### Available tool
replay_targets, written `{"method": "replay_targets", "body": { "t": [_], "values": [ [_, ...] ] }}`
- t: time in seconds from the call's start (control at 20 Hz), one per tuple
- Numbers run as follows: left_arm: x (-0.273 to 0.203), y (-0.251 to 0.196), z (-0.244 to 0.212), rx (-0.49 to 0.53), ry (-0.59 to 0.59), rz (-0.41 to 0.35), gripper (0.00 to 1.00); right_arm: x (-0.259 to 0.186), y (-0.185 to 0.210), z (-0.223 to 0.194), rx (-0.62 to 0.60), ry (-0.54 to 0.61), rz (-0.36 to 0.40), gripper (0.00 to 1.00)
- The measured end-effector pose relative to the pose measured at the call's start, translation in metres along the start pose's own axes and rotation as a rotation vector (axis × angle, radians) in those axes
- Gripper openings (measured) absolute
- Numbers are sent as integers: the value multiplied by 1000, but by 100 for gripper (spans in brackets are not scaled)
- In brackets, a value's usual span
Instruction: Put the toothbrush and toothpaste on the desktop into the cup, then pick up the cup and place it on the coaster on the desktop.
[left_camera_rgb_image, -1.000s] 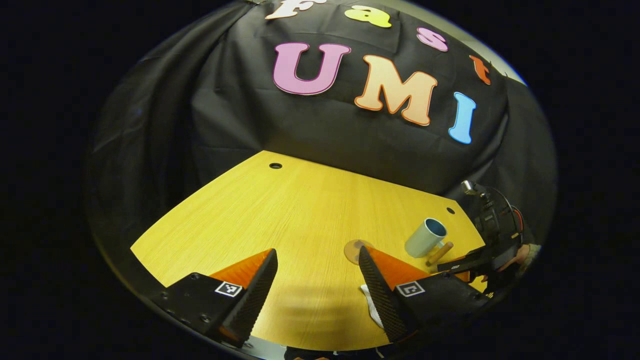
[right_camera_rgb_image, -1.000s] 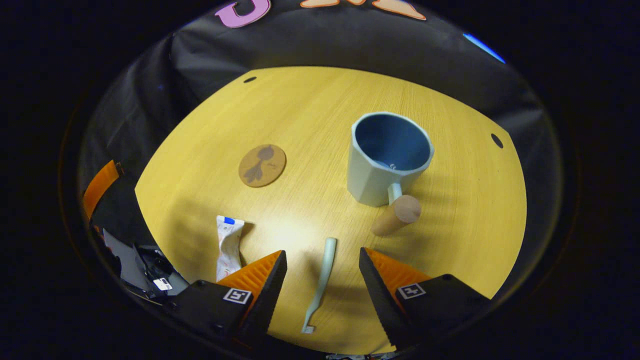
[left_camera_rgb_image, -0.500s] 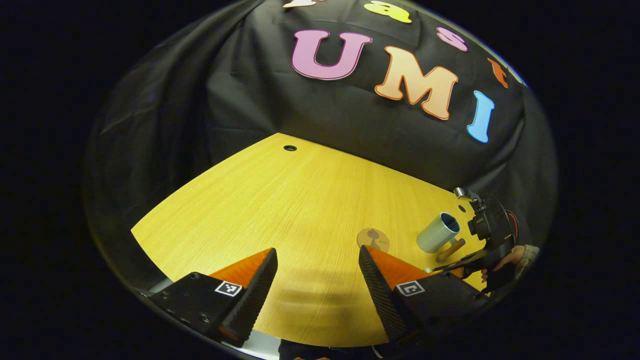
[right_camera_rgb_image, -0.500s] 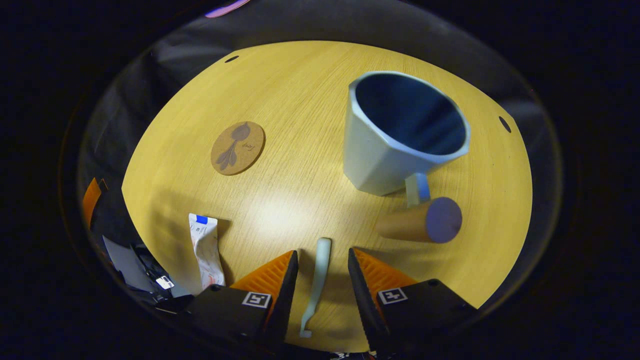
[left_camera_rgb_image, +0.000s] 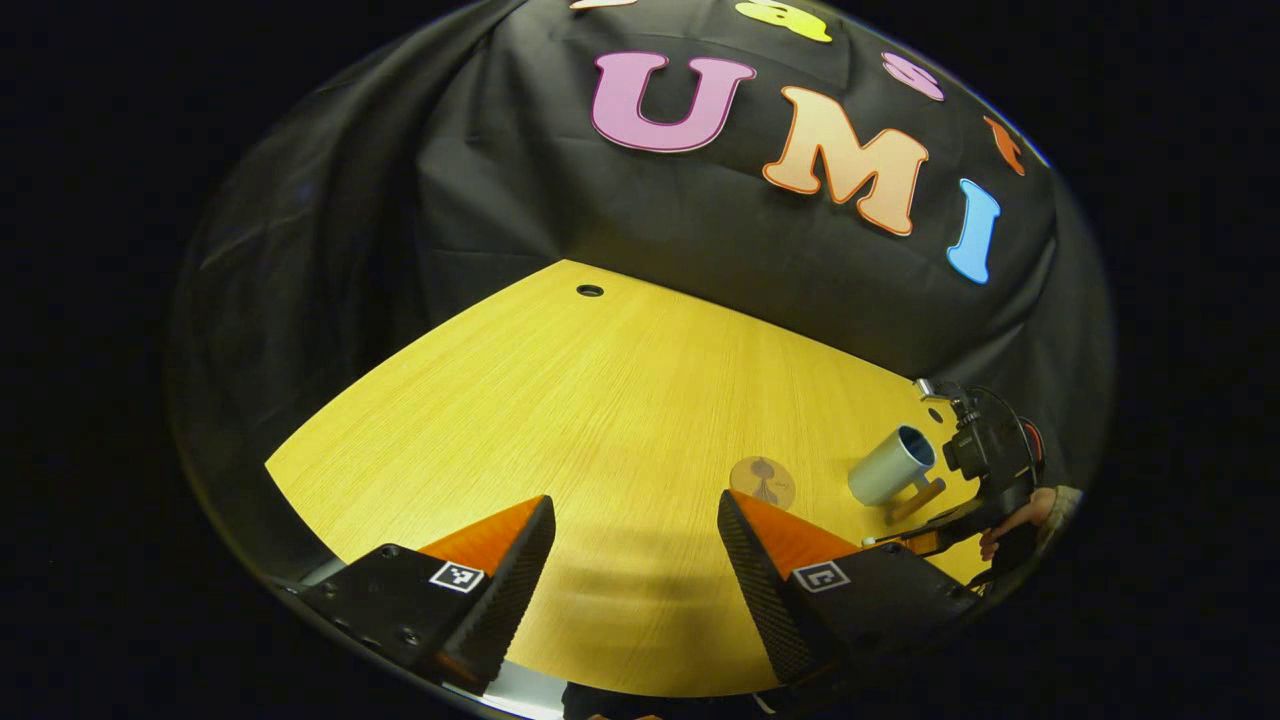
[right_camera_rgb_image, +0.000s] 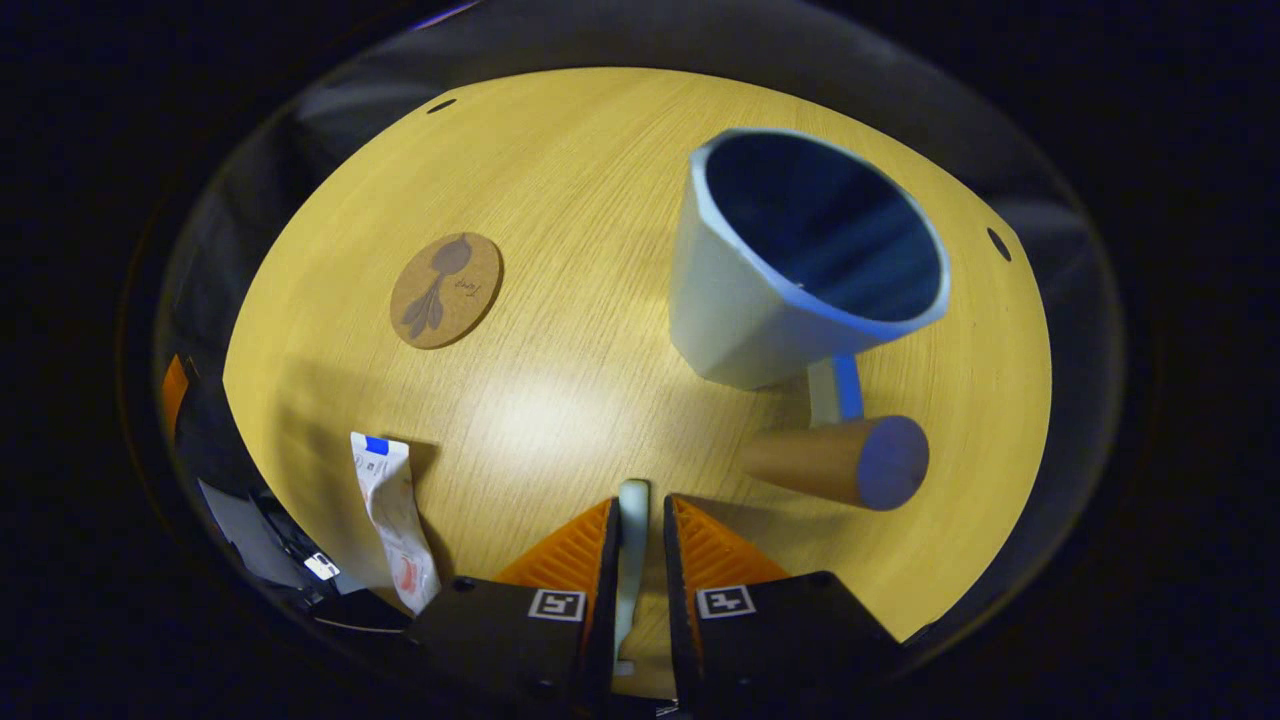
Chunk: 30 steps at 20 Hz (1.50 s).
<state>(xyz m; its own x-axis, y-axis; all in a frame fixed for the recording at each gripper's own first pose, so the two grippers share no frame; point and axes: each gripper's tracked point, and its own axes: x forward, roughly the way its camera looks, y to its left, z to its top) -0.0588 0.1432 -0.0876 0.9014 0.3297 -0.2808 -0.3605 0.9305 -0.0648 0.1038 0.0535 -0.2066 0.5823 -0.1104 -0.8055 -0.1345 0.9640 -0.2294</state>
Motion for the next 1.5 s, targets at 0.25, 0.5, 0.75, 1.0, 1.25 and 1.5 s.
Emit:
{"method": "replay_targets", "body": {
  "t": [0.25, 0.5, 0.75, 1.0, 1.25, 1.5],
  "values": [
    [-3, -6, -5, 3, 24, -15, 95, 6, 0, -2, 16, 16, 14, 8],
    [-3, -14, -28, 34, 154, 0, 95, -3, 3, -10, -1, -15, 34, 6],
    [0, -51, -50, 41, 322, -34, 95, -37, -15, -12, 25, -127, 39, 6],
    [12, -97, -78, 54, 495, -83, 95, -71, -43, -17, 123, -218, 44, 5],
    [27, -127, -103, 37, 636, -107, 95, -93, -77, -32, 207, -279, 28, 6],
    [46, -134, -128, 37, 725, -60, 91, -109, -105, -53, 257, -311, 16, 6]
  ]
}}
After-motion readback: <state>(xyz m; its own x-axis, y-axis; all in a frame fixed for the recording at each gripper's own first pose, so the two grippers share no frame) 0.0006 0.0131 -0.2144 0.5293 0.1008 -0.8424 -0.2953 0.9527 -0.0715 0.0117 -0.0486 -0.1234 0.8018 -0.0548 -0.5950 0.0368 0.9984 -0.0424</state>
